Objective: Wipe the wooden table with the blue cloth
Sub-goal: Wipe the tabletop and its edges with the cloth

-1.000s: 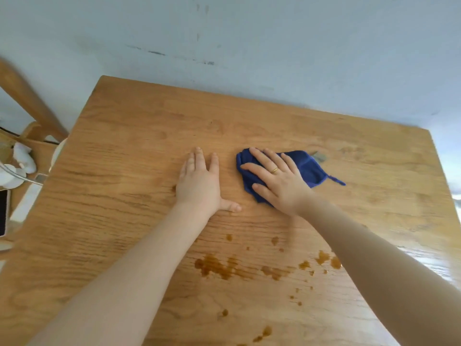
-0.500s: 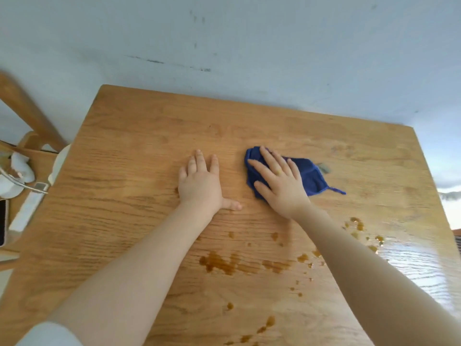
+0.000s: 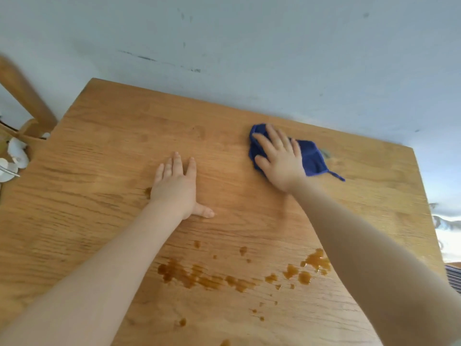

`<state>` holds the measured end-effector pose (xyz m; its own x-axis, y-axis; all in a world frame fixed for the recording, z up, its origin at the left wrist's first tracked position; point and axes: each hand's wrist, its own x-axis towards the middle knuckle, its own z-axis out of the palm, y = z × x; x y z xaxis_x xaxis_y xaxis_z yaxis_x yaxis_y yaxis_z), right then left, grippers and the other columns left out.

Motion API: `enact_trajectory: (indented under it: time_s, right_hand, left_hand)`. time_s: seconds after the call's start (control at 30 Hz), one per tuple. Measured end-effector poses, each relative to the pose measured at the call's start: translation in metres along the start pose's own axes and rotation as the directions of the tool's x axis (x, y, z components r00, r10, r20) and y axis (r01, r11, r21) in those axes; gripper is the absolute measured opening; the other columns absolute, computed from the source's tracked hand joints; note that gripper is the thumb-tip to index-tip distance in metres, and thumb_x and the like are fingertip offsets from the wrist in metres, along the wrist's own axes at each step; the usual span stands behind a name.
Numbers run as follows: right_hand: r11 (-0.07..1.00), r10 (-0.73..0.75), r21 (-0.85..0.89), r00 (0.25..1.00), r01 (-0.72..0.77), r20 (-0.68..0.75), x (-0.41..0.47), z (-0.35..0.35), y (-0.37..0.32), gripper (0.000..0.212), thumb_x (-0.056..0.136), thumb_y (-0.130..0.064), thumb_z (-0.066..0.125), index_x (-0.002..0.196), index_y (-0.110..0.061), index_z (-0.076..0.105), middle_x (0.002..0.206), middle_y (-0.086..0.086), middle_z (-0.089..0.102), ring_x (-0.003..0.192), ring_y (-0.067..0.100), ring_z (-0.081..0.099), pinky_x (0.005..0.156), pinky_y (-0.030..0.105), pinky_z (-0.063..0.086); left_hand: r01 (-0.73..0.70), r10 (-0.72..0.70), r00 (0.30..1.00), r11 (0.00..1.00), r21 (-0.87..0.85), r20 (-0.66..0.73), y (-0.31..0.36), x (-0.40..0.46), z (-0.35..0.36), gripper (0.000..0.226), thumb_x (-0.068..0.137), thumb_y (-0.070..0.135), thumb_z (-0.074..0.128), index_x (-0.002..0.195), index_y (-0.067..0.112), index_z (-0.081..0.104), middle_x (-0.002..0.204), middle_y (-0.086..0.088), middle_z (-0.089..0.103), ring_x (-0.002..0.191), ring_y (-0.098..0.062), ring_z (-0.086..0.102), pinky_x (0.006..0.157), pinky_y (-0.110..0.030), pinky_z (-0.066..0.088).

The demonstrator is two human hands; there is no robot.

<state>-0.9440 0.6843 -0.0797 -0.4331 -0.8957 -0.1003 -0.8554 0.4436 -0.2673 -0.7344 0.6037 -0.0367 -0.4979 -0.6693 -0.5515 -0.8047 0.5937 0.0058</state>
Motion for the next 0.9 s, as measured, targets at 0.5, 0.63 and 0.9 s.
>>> enact_trajectory:
  time_s: [0.5,0.63,0.9]
  right_hand:
    - [0.999,0.028,-0.015,0.999,-0.029,-0.031,0.056,-0.017,0.066,0.045,0.098,-0.038,0.029,0.143,-0.037,0.025,0.157,-0.003,0.009,0.143,0.022,0.007,0.114,0.041,0.001]
    - [0.998,-0.046,-0.034,0.997,0.043,-0.070,0.012,-0.008,0.060,0.048,0.094,-0.044,0.028,0.140,-0.034,0.033,0.156,0.001,0.016,0.142,0.025,0.015,0.113,0.045,0.008]
    - [0.936,-0.353,0.002,0.935,0.353,0.031,-0.029,-0.010,0.071,0.050,0.088,-0.050,0.026,0.134,-0.041,0.041,0.153,-0.002,0.026,0.137,0.027,0.028,0.109,0.047,0.016]
  left_hand:
    - [-0.284,0.267,0.956,0.944,-0.170,-0.117,0.070,-0.010,0.014,0.113,0.073,0.065,0.058,0.148,0.013,-0.010,0.155,-0.005,-0.022,0.143,-0.019,-0.015,0.114,-0.031,-0.007]
    - [-0.230,0.225,0.972,0.971,-0.071,-0.070,0.080,-0.012,0.017,0.126,0.067,0.070,0.059,0.146,0.007,-0.015,0.152,-0.012,-0.027,0.143,-0.024,-0.018,0.113,-0.034,-0.009]
    - [-0.178,0.176,0.983,0.983,-0.045,-0.047,0.092,-0.010,0.008,0.128,0.065,0.065,0.066,0.146,0.005,-0.014,0.153,-0.013,-0.025,0.143,-0.025,-0.016,0.115,-0.034,-0.007]
